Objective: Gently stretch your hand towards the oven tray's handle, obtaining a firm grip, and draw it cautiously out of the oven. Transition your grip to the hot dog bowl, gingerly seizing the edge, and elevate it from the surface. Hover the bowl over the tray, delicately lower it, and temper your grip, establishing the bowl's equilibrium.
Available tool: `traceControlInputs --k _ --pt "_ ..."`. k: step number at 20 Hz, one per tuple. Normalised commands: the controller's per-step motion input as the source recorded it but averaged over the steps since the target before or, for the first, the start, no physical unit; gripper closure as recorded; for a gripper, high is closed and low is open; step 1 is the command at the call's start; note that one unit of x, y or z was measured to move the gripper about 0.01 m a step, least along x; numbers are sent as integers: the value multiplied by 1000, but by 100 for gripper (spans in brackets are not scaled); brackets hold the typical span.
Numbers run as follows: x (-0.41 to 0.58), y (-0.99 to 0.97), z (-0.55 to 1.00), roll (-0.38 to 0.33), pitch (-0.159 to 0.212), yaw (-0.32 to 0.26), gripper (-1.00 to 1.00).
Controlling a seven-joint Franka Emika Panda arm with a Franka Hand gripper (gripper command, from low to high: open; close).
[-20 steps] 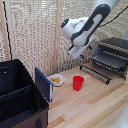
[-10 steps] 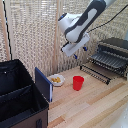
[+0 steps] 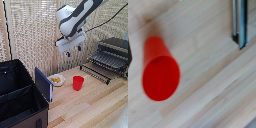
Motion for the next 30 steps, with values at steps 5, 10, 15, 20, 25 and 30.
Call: traceControlInputs --k 5,10,15,20,25,30 --pt "195 86 -286 196 -15 -188 -100" --pt "239 102 -354 194 -33 -148 -100" --pt "227 517 -338 189 -39 -130 -100" --pt "189 261 -282 203 50 -109 -100" --pt "233 -188 -68 116 102 -21 -100" --pt "288 -304 -69 27 66 54 -100"
